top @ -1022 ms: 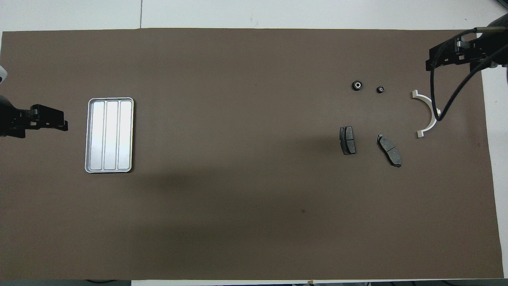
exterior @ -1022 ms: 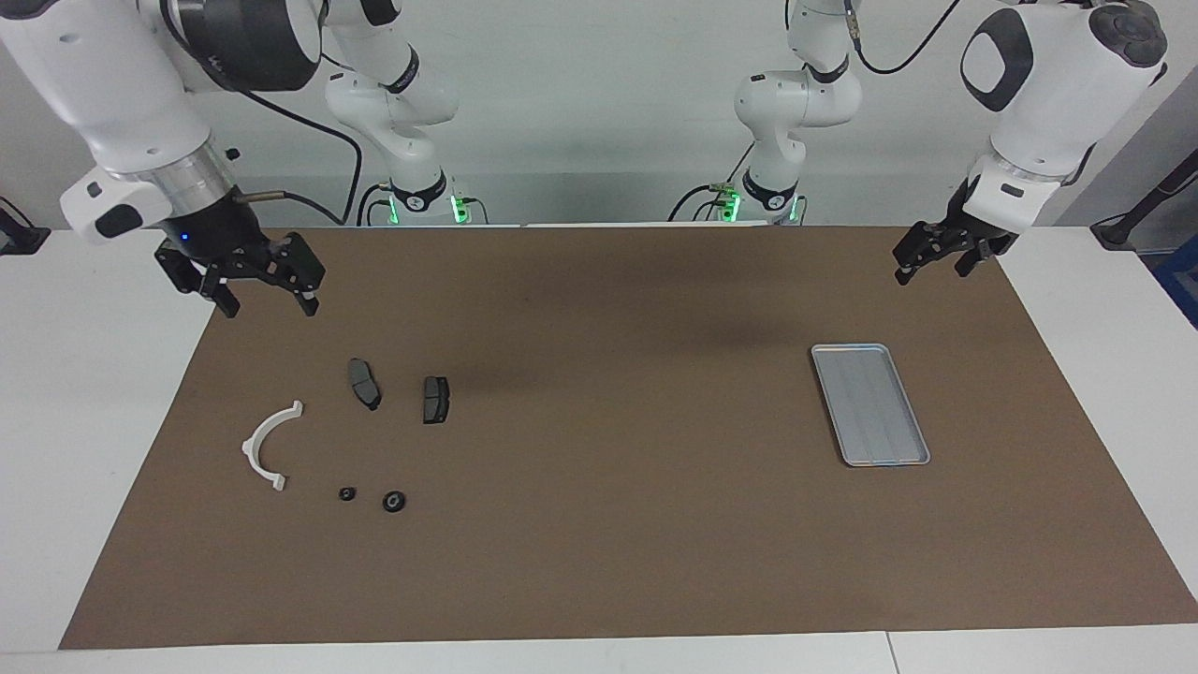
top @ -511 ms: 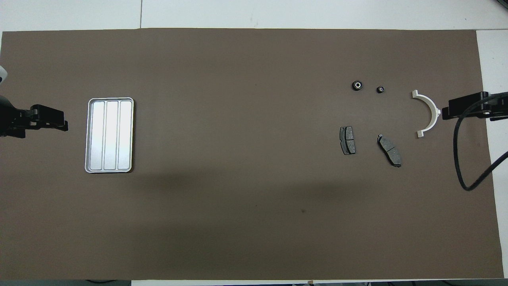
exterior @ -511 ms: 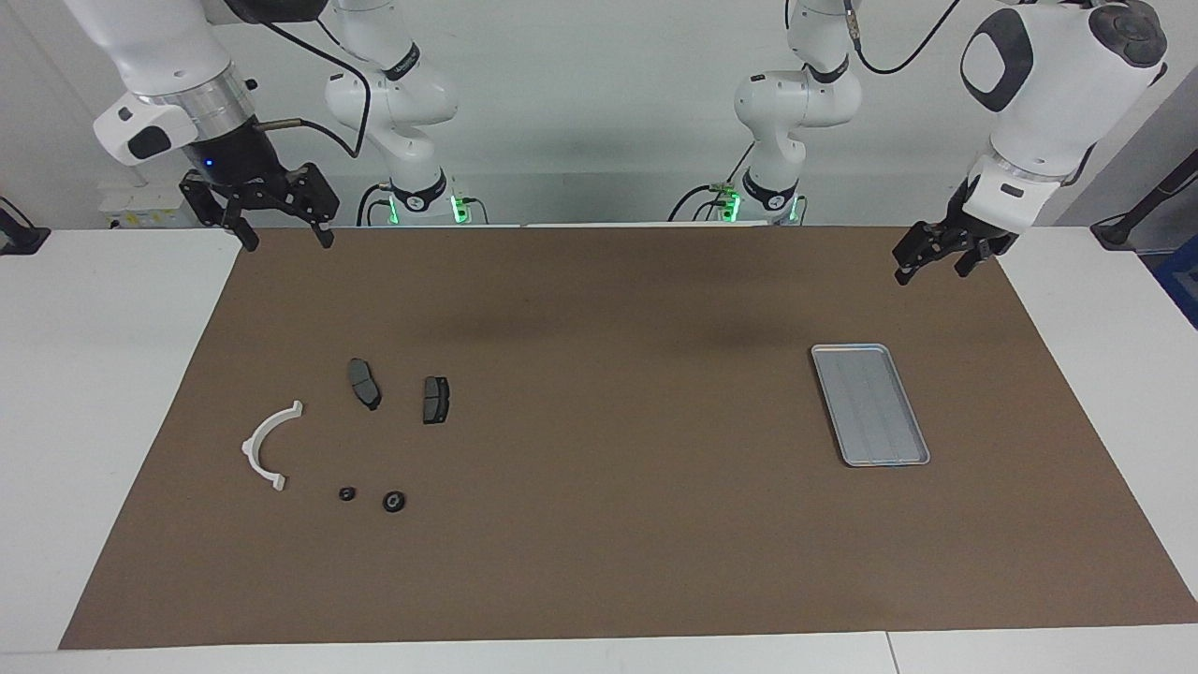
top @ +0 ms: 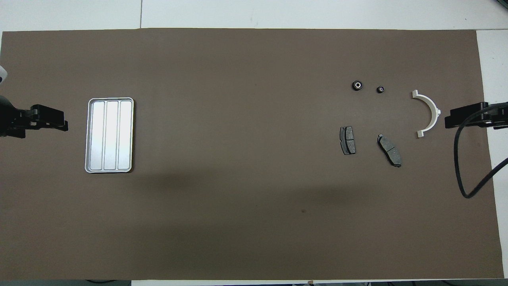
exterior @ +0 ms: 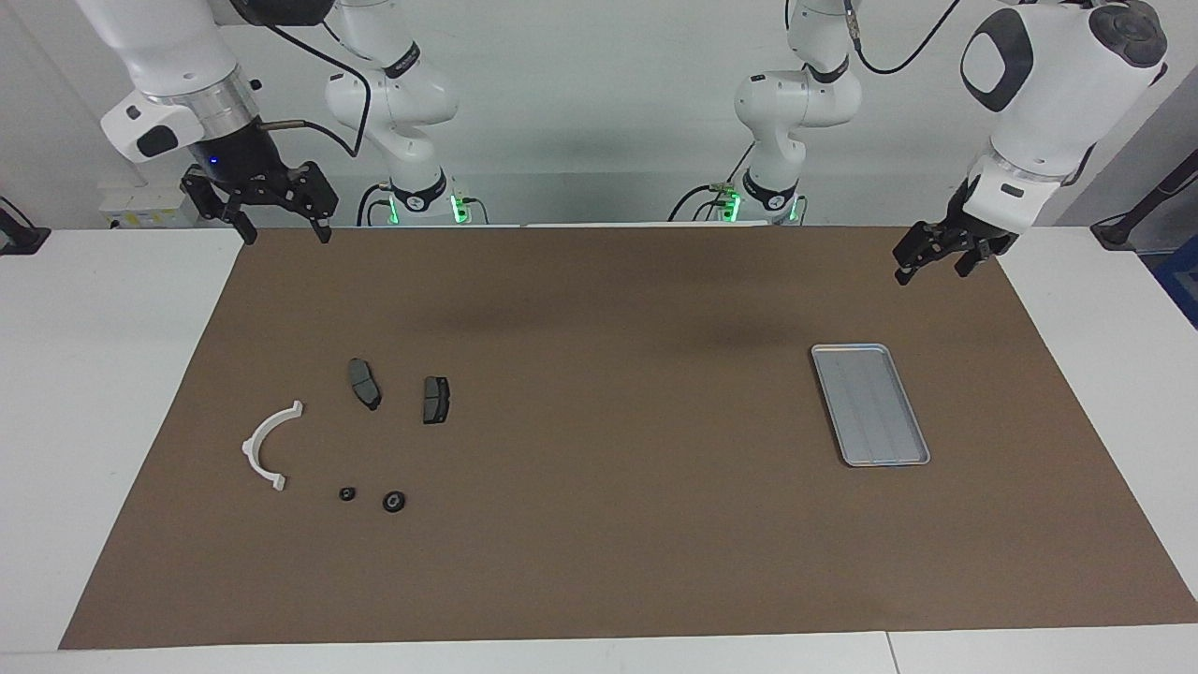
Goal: Place bearing gear from tray to pile
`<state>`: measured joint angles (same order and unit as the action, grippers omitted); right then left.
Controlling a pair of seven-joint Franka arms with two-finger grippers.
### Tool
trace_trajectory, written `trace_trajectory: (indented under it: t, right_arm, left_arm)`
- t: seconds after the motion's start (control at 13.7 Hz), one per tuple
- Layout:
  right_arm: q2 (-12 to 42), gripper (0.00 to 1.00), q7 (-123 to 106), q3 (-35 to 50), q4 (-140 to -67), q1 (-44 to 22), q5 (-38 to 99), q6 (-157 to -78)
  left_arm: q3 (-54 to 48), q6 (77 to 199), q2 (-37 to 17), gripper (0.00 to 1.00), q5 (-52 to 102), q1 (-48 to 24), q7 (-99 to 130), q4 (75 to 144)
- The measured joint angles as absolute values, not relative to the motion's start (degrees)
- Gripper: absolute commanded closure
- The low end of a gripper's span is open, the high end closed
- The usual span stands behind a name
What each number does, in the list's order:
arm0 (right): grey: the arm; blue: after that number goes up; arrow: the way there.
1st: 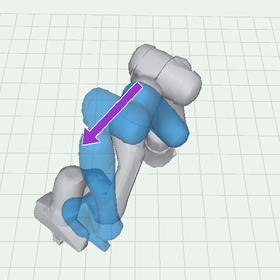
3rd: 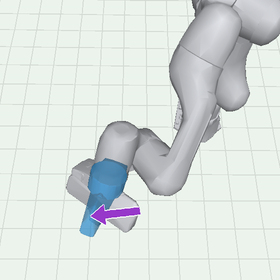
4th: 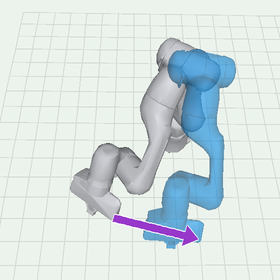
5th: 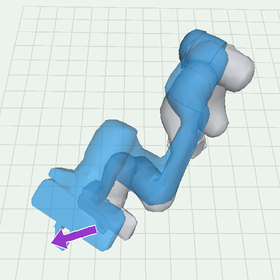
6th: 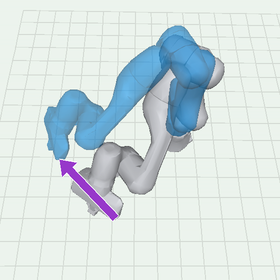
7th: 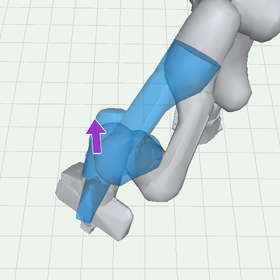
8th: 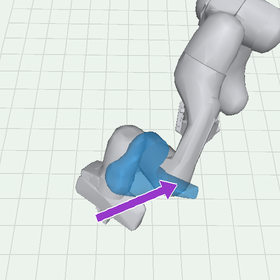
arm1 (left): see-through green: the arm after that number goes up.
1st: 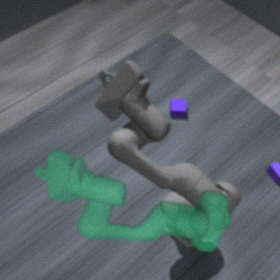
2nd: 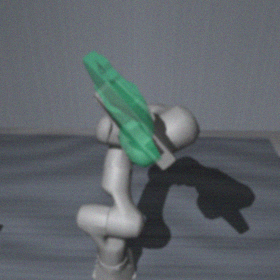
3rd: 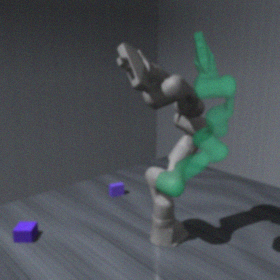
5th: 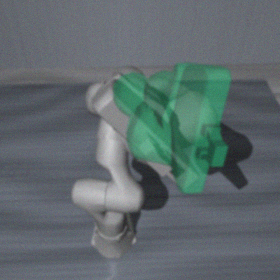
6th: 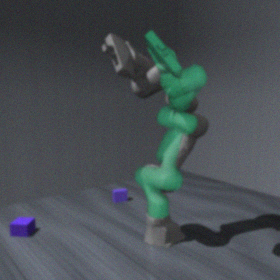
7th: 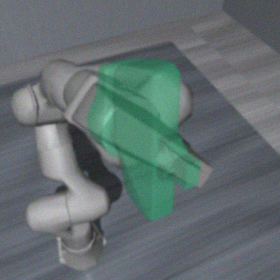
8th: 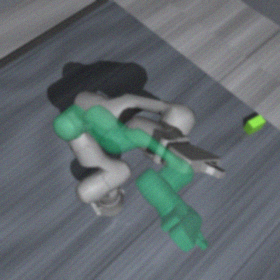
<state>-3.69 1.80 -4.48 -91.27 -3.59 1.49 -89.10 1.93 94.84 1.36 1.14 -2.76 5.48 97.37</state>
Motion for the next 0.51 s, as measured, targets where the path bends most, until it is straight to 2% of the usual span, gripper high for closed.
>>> trace_trajectory:
  t: [0.51]
  right_arm:
    - [-3.7,0.0,1.8,-4.5,-91.6,-3.6,1.4,-89.1]
  left_arm:
    - [1.9,94.8,1.4,0.0,1.1,-2.8,5.5,97.4]
